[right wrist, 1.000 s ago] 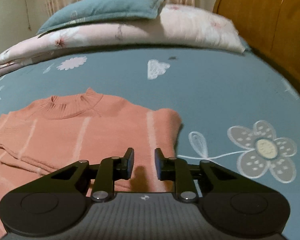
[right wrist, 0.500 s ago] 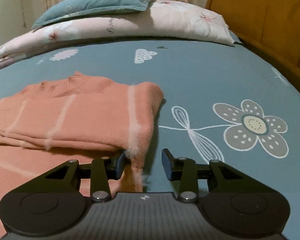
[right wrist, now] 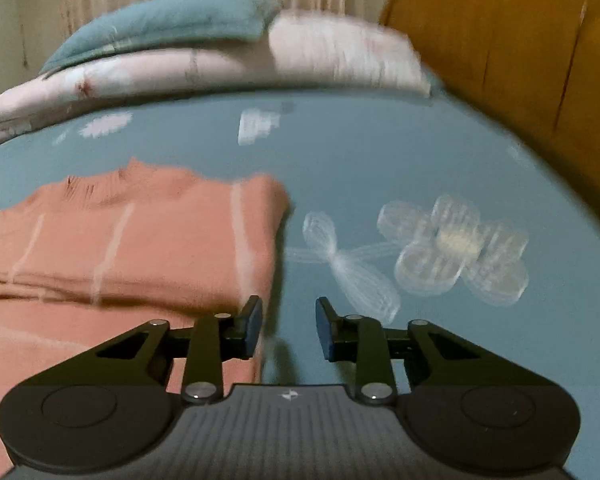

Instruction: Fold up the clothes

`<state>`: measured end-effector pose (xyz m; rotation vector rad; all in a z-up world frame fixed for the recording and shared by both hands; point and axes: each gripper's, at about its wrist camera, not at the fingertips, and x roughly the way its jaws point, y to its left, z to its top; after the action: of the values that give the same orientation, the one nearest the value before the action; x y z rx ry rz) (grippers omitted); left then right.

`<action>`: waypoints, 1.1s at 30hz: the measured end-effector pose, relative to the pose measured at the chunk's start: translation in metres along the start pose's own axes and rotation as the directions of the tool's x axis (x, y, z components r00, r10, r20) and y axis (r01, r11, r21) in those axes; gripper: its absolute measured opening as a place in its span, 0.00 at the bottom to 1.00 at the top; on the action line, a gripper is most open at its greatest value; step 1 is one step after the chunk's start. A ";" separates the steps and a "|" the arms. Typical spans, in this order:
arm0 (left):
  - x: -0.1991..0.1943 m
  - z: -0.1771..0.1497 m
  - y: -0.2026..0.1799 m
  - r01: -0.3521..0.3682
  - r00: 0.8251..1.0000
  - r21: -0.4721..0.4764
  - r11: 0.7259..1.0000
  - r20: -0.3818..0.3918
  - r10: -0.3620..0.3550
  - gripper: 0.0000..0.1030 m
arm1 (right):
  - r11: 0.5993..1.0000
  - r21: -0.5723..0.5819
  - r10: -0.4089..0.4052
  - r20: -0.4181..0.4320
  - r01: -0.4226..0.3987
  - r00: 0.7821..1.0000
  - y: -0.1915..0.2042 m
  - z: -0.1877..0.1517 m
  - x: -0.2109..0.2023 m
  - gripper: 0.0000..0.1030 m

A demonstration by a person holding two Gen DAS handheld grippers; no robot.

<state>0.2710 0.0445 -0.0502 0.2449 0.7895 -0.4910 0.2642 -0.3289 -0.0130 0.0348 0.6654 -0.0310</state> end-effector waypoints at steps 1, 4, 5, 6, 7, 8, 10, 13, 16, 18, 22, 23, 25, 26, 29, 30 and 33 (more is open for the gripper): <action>0.000 0.000 0.000 0.001 1.000 0.002 1.000 0.001 -0.001 0.95 | 1.000 -0.009 0.002 0.021 -0.002 1.000 0.003 0.008 -0.001 0.16; 0.000 0.001 -0.002 0.003 1.000 0.010 1.000 0.002 -0.003 0.95 | 0.998 -0.041 0.042 0.059 -0.039 0.997 0.019 0.032 0.017 0.15; 0.000 0.001 -0.002 0.004 1.000 0.010 1.000 0.002 -0.004 0.95 | 0.997 -0.058 0.050 0.061 -0.047 0.997 0.027 0.037 0.026 0.14; 0.000 0.000 -0.001 0.004 1.000 0.010 1.000 0.002 -0.004 0.95 | 0.996 -0.070 0.053 0.053 -0.050 0.997 0.034 0.040 0.036 0.14; 0.000 0.000 -0.001 0.004 1.000 0.010 1.000 0.002 -0.004 0.95 | 0.995 -0.086 0.050 0.045 -0.046 0.998 0.041 0.042 0.047 0.14; 0.000 0.000 -0.001 0.004 1.000 0.010 1.000 0.002 -0.004 0.95 | 0.994 -0.105 0.040 0.038 -0.036 0.998 0.046 0.042 0.058 0.14; 0.001 0.000 0.001 0.004 1.000 0.006 1.000 -0.002 -0.004 0.95 | 0.992 -0.128 0.016 0.012 -0.014 1.000 0.053 0.040 0.080 0.14; 0.002 0.000 0.002 0.007 1.000 0.003 1.000 -0.005 -0.007 0.95 | 0.996 -0.090 -0.001 -0.033 -0.002 0.999 0.042 0.025 0.101 0.09; 0.002 -0.001 0.003 0.009 1.000 -0.001 1.000 -0.004 -0.009 0.95 | 0.999 -0.043 0.015 -0.023 -0.016 1.000 0.035 0.024 0.094 0.10; 0.002 -0.001 0.003 0.008 1.000 -0.002 1.000 -0.004 -0.008 0.95 | 0.999 -0.046 0.009 0.005 -0.008 1.000 0.036 0.030 0.087 0.11; 0.004 -0.002 0.002 0.005 1.000 0.001 1.000 -0.008 -0.005 0.95 | 0.998 -0.064 -0.006 0.015 0.007 1.000 0.039 0.040 0.096 0.13; 0.004 -0.002 0.002 0.005 1.000 0.001 1.000 -0.009 -0.005 0.95 | 0.998 -0.063 -0.031 -0.015 0.030 0.999 0.037 0.039 0.105 0.13; 0.003 -0.002 0.003 0.006 1.000 0.001 1.000 -0.008 -0.006 0.95 | 0.999 -0.033 -0.035 -0.040 0.034 0.999 0.028 0.035 0.113 0.13; 0.004 -0.002 0.003 0.007 1.000 -0.002 1.000 -0.008 -0.007 0.95 | 1.000 -0.012 -0.027 -0.036 0.027 0.999 0.023 0.034 0.110 0.13; 0.004 -0.002 0.004 0.007 1.000 -0.006 1.000 -0.008 -0.008 0.95 | 0.999 0.037 -0.027 -0.027 0.028 0.999 0.016 0.037 0.099 0.14; 0.004 -0.003 0.004 0.006 1.000 -0.004 1.000 -0.008 -0.006 0.95 | 0.999 0.042 -0.029 -0.008 0.030 1.000 0.015 0.039 0.096 0.14; 0.004 -0.003 0.002 0.007 1.000 0.002 1.000 -0.008 -0.007 0.95 | 0.999 0.042 -0.015 0.005 0.015 1.000 0.016 0.043 0.101 0.16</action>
<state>0.2728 0.0464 -0.0549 0.2465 0.7981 -0.4983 0.3709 -0.3161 -0.0409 0.0698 0.6595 -0.0595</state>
